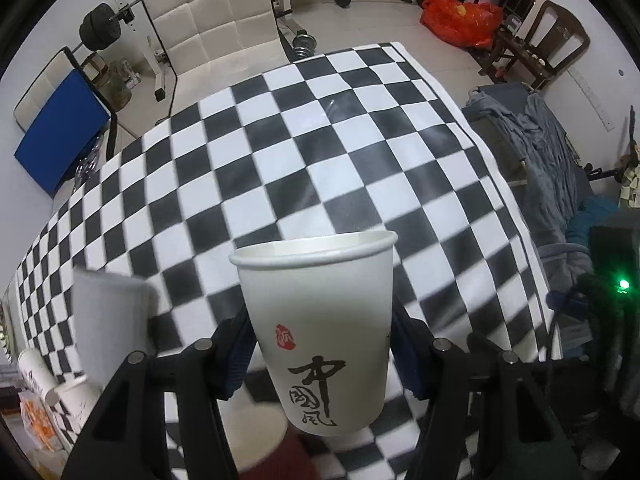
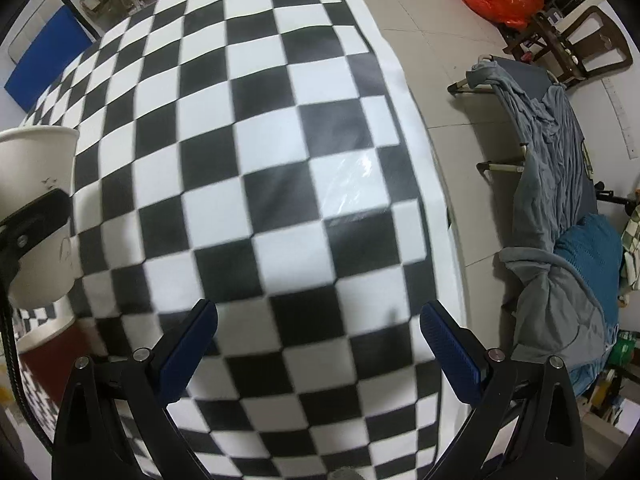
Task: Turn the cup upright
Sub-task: 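Lift the white cup with the left tool and carry it toward the right tool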
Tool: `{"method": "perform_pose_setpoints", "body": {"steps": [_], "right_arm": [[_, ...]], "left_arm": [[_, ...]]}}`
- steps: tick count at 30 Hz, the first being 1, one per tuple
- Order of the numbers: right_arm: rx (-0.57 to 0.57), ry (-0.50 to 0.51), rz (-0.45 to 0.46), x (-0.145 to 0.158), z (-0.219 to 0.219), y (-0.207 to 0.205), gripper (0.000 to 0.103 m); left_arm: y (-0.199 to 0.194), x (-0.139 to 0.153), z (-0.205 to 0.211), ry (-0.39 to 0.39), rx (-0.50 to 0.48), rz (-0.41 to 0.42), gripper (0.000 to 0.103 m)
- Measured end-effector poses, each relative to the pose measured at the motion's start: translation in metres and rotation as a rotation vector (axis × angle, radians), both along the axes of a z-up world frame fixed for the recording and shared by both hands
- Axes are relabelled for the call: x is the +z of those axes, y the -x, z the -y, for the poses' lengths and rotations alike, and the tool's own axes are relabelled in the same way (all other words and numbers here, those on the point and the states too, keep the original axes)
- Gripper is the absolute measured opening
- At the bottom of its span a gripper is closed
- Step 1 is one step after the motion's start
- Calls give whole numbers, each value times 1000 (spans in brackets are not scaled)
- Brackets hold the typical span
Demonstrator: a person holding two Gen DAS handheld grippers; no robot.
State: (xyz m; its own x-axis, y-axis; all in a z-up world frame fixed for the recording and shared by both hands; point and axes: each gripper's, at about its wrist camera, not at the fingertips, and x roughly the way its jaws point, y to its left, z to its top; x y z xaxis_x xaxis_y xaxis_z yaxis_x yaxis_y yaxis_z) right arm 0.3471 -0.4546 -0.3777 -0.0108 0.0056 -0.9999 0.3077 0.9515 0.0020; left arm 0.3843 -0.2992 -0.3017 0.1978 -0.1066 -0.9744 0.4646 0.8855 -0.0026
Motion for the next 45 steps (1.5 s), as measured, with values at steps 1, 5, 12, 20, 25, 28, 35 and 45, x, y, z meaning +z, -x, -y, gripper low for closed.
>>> {"method": "perform_pose_setpoints", "body": {"steps": [1, 5, 12, 20, 25, 28, 35, 45], "right_arm": [[0, -1, 1, 3, -5, 5, 102], [6, -10, 6, 18, -30, 31, 102], [10, -14, 3, 42, -81, 92, 102], [18, -44, -20, 48, -145, 166, 102], [41, -59, -55, 36, -188, 205, 102], [49, -63, -79, 27, -206, 219, 102], [65, -67, -108, 15, -240, 240, 102], [79, -61, -91, 17, -278, 220, 102]], "left_arm": [[6, 4, -8, 5, 4, -4, 57], [30, 18, -26, 21, 45, -21, 57], [86, 30, -87, 40, 131, -62, 57], [166, 0, -167, 98, 252, -220, 57], [198, -29, -183, 170, 348, -315, 57], [208, -49, -184, 186, 376, -344, 57], [196, -65, -191, 143, 388, -285, 57], [145, -85, -207, 124, 445, -236, 59]]}}
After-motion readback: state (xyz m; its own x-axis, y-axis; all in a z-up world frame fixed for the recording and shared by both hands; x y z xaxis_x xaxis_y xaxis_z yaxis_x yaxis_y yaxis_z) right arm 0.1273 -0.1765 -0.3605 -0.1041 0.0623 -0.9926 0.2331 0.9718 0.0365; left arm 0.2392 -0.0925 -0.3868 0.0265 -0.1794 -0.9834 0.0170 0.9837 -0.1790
